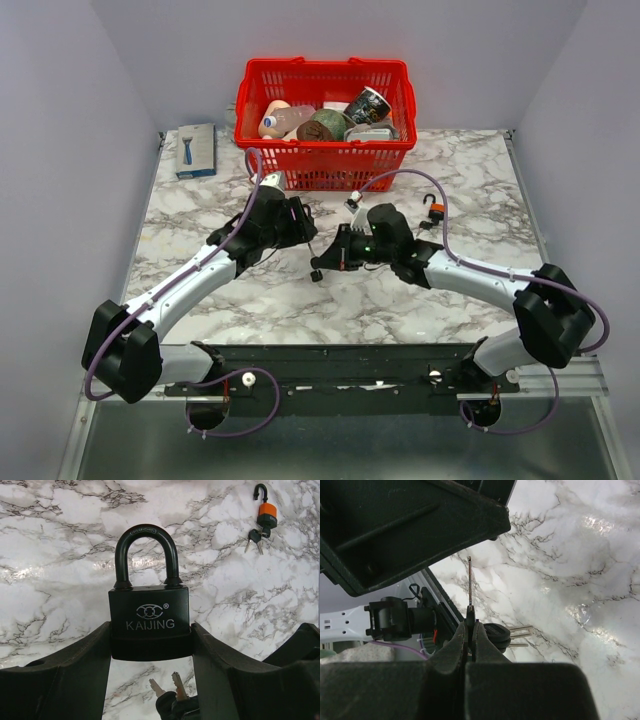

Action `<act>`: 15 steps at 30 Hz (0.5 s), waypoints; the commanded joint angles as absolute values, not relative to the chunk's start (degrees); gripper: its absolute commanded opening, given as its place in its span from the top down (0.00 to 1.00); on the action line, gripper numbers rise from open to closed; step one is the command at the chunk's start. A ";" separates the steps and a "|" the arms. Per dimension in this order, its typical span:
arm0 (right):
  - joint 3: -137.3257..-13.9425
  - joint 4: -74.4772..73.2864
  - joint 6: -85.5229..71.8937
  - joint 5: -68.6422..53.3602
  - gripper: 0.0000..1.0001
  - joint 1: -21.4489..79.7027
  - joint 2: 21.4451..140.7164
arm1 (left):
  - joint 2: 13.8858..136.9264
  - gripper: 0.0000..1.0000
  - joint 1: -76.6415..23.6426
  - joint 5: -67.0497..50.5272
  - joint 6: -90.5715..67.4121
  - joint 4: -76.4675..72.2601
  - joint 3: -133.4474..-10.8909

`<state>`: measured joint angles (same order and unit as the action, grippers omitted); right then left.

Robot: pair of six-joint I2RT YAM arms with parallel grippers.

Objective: Unlock with the key

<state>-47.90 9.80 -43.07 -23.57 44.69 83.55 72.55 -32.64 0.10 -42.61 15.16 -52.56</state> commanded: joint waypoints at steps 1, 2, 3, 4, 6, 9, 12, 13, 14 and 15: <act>-50.27 10.46 -43.51 -21.62 0.99 45.09 84.73 | 71.72 1.00 -32.96 1.23 -41.84 11.25 -52.82; -50.27 10.37 -43.59 -21.27 0.99 45.09 84.90 | 71.72 1.00 -33.05 1.23 -41.84 11.25 -52.91; -50.45 10.28 -43.59 -20.83 0.99 45.09 84.99 | 71.72 1.00 -33.05 1.40 -41.84 11.25 -52.74; -50.45 10.37 -43.59 -20.66 0.99 45.00 85.16 | 71.72 1.00 -33.13 1.41 -41.84 11.16 -52.73; -51.15 10.20 -43.59 -20.31 0.99 45.00 85.60 | 71.63 1.00 -33.13 1.41 -41.84 11.25 -52.73; -51.68 9.93 -43.51 -20.13 0.99 45.09 86.31 | 71.72 1.00 -33.22 1.32 -41.84 11.34 -52.73; -52.21 9.93 -43.59 -20.04 0.99 45.00 87.01 | 71.81 1.00 -33.40 1.14 -41.84 11.16 -52.82; -52.38 10.02 -43.68 -20.04 0.99 45.09 87.36 | 71.98 1.00 -33.49 1.06 -41.84 11.16 -52.82; -52.73 9.93 -43.59 -20.04 0.99 45.00 87.45 | 71.90 1.00 -33.49 1.05 -41.84 11.16 -52.82; -52.91 9.93 -43.59 -19.95 0.99 45.00 87.45 | 71.81 1.00 -33.49 1.05 -41.84 11.25 -52.82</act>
<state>-50.65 9.76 -43.51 -21.52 44.69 86.28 72.55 -32.91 0.40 -42.57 15.11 -52.29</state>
